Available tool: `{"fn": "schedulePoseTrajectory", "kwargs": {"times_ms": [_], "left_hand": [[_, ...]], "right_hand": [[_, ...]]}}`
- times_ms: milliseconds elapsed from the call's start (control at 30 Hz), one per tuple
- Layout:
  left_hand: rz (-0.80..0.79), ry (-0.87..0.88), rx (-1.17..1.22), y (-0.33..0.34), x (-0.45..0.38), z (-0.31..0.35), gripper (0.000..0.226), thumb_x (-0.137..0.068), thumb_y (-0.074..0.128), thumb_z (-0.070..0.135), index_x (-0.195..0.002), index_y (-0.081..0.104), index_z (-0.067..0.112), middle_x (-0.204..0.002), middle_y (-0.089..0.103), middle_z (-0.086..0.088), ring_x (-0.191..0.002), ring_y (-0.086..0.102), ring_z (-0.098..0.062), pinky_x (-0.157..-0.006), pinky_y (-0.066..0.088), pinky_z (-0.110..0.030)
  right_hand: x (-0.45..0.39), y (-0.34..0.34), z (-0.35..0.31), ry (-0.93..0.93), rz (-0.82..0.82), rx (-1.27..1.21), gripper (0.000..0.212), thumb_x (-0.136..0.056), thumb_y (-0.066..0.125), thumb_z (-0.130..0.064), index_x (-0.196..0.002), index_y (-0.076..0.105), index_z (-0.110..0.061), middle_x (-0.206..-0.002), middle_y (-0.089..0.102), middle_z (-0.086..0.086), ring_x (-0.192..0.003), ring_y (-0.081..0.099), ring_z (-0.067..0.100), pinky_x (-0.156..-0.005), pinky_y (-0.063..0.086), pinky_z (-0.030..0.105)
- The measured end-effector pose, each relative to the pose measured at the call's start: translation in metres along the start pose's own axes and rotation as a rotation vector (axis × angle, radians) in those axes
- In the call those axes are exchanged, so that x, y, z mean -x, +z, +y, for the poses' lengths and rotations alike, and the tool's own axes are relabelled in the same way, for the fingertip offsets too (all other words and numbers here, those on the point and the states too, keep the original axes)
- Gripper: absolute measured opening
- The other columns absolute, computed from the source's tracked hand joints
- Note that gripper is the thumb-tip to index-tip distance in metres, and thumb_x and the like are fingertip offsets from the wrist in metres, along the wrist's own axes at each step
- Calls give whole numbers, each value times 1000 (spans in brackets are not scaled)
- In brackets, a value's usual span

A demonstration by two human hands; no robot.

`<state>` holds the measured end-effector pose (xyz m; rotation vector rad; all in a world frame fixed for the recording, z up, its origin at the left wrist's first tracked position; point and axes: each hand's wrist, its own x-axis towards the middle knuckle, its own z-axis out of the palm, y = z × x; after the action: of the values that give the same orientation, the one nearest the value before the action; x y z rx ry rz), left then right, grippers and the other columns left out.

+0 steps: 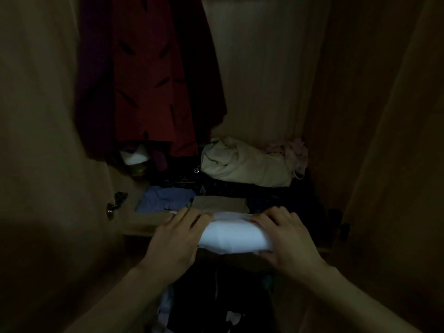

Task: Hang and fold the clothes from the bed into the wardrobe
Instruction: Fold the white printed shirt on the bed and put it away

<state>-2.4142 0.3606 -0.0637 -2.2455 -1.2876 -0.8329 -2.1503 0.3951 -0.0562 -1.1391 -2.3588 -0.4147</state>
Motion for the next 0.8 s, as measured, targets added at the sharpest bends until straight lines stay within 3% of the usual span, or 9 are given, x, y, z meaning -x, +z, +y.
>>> {"fn": "schedulePoseTrajectory", "kwargs": {"times_ms": [67,200,367,500,633,733,800], "left_hand": [[-10,1,3,18,-17,-29,70,-48,71,1,-113,53,19,-97,66,-2,-81,62,-24,-62,48,-27],[56,30,73,49,-43,-75,64,-54,59,5,-116,53,20,-103,64,-2,-86,59,-23,-77,38,-30],[19,32,155,81,-79,-113,58,-55,56,3,-112,66,12,-106,65,-6,-90,62,-29,-76,54,-39],[-5,45,163,118,-101,-136,49,-67,51,10,-114,64,14,-107,64,-5,-90,61,-27,-75,52,-37],[-2,-1,121,155,-120,-155,54,-64,57,8,-117,57,19,-109,63,-3,-93,60,-27,-76,49,-39],[56,-10,100,178,-138,-168,44,-74,46,7,-117,55,16,-106,67,-9,-92,63,-29,-73,51,-40],[94,-11,72,191,-147,-177,39,-78,47,9,-113,62,12,-104,69,-11,-94,61,-26,-74,48,-36]], "right_hand": [[-23,12,7,16,6,42,70,-57,86,-45,-119,61,-26,-106,61,2,-93,59,25,-70,50,38],[-64,37,19,64,43,83,76,-53,85,-39,-122,53,-29,-108,59,1,-95,55,24,-70,44,35],[-89,77,36,133,95,61,73,-59,84,-38,-124,56,-26,-111,59,1,-99,55,26,-73,39,34],[-116,106,65,149,102,32,69,-62,77,-44,-123,51,-27,-109,59,2,-96,56,28,-71,43,36],[-143,136,90,149,110,-26,73,-54,86,-30,-119,53,-23,-104,61,5,-92,56,29,-70,38,34],[-163,156,111,132,176,-74,60,-62,74,-31,-118,56,-19,-108,60,6,-99,51,24,-73,28,29],[-175,174,121,142,236,-130,50,-69,68,-31,-116,61,-16,-113,61,7,-103,50,22,-76,33,31]]}}
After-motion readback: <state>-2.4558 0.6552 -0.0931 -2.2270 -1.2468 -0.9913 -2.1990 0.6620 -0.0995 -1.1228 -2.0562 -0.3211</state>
